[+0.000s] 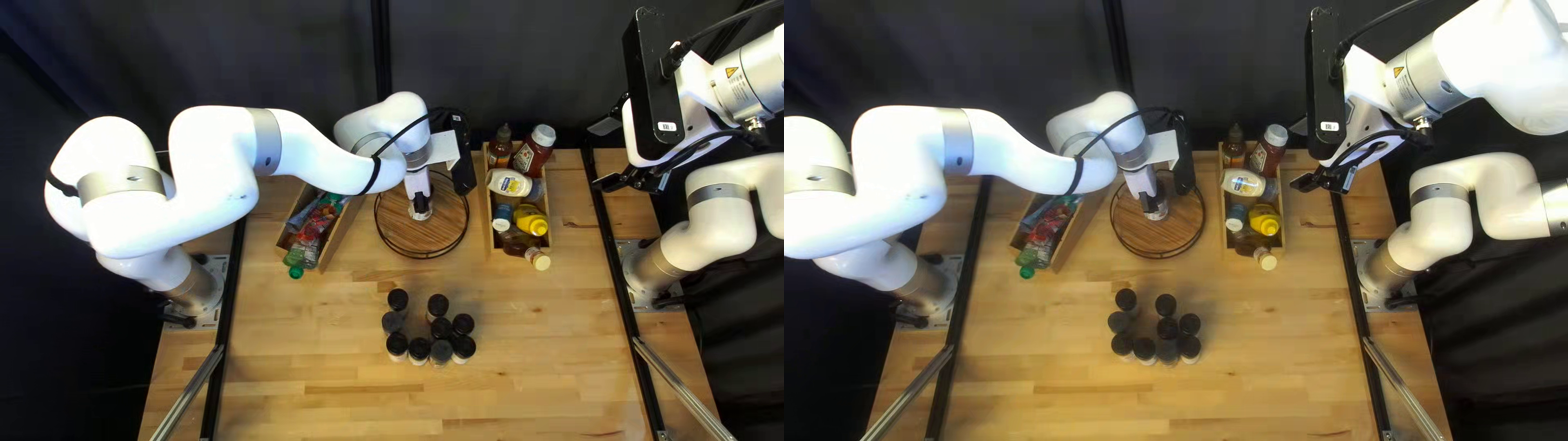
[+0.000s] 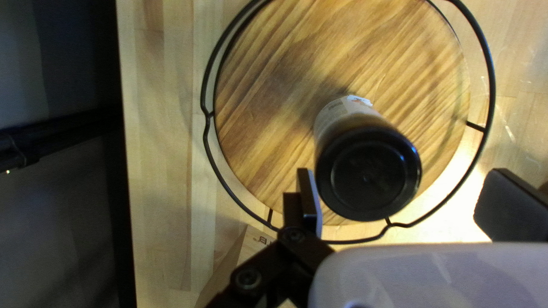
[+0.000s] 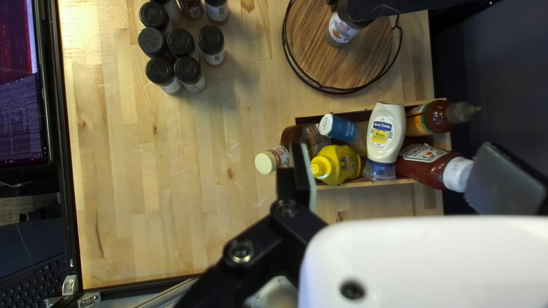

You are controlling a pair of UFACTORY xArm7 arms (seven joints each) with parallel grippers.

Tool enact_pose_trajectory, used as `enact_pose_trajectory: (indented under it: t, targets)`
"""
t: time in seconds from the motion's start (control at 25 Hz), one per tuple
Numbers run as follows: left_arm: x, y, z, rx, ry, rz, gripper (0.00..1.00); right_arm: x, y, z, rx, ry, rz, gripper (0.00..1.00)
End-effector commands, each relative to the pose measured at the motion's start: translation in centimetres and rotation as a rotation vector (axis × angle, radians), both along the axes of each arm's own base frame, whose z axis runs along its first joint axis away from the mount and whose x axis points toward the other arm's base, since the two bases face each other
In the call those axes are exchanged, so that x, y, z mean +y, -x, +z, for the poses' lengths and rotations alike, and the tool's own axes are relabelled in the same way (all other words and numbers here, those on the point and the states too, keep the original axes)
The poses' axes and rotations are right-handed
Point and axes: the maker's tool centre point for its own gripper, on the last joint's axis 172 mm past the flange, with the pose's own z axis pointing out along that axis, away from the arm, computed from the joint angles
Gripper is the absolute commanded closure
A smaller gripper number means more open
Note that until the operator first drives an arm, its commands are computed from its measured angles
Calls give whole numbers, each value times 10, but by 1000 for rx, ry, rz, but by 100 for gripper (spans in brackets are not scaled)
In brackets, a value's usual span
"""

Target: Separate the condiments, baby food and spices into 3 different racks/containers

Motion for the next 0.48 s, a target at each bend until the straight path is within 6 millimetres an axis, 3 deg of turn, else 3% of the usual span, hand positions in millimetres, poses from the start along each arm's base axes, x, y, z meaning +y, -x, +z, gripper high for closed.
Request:
enact_pose_trajectory:
  t: [0.04,0.08,0.36,0.48]
  targets:
    - [-38,11,23,22,-12,-33,0,0,0,0,0,0,0,0]
    - [-44,13,25,26,-13,-43,0,0,0,0,0,0,0,0]
    - [-151,33,35,78,-7,-323,0,0,0,0,0,0,0,0]
    - [-174,39,28,125,-24,-459,0,0,0,0,0,0,0,0]
